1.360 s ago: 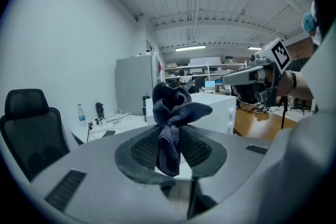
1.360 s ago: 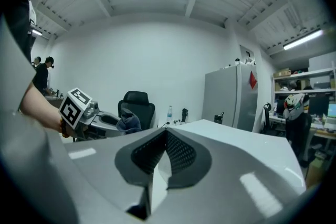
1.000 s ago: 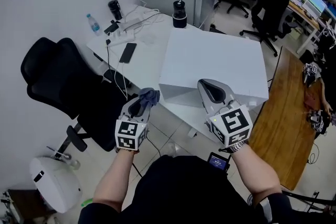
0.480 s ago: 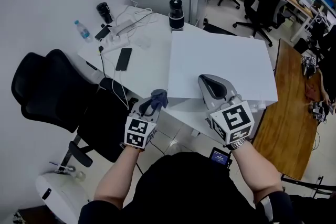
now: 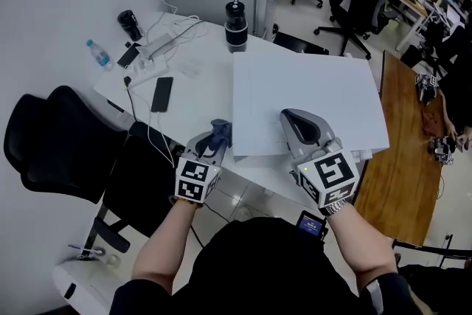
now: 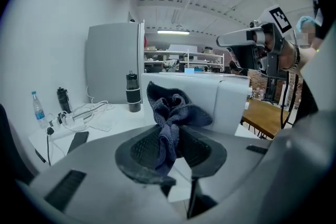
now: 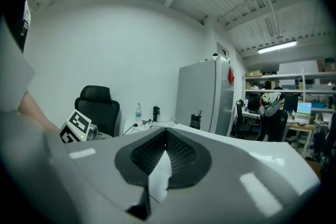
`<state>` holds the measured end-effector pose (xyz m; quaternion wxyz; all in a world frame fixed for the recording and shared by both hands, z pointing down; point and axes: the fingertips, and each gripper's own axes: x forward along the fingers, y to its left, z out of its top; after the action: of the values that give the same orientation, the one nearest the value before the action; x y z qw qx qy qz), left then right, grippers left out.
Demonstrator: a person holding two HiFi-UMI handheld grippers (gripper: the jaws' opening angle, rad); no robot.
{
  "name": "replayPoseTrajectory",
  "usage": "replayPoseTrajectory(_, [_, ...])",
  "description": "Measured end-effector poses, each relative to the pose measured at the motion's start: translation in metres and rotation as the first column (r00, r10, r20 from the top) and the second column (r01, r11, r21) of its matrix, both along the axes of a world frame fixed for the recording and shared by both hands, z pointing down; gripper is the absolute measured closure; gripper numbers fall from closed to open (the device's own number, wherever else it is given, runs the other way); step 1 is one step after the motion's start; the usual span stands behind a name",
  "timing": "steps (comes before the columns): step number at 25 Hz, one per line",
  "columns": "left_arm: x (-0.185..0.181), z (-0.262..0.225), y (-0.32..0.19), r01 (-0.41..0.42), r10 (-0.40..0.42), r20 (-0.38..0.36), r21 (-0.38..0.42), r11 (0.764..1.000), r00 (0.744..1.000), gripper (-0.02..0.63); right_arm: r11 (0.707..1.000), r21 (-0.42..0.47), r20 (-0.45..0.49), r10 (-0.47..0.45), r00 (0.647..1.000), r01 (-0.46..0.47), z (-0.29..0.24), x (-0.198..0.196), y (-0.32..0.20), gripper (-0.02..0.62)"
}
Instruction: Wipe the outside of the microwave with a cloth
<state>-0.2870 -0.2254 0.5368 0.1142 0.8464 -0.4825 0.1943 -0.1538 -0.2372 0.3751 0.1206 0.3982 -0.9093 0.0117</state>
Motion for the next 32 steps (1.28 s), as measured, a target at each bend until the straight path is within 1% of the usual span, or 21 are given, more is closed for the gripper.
replayPoseTrajectory(7, [-0.004, 0.004, -0.040, -0.003, 0.003, -0.011, -0.013, 1.000, 1.000, 0.503, 0.999, -0.014, 0.007, 0.043, 0.999, -0.043, 0.001, 0.009, -0.022, 0.595])
replayPoseTrajectory(13, [-0.008, 0.011, -0.074, -0.014, 0.014, 0.002, -0.025, 1.000, 1.000, 0.504, 0.996, -0.029, 0.010, 0.088, 0.996, -0.088, 0.006, 0.018, -0.032, 0.595])
replayPoseTrajectory(20, [-0.009, 0.015, -0.109, -0.001, 0.000, -0.015, -0.035, 0.999, 1.000, 0.503, 0.989, -0.038, 0.000, 0.141, 0.990, -0.141, 0.007, 0.031, -0.036, 0.595])
replayPoseTrajectory(32, [-0.013, 0.025, -0.154, 0.022, -0.023, -0.011, -0.057, 0.998, 1.000, 0.503, 0.973, -0.036, -0.016, 0.228, 0.974, -0.228, 0.008, 0.058, -0.032, 0.594])
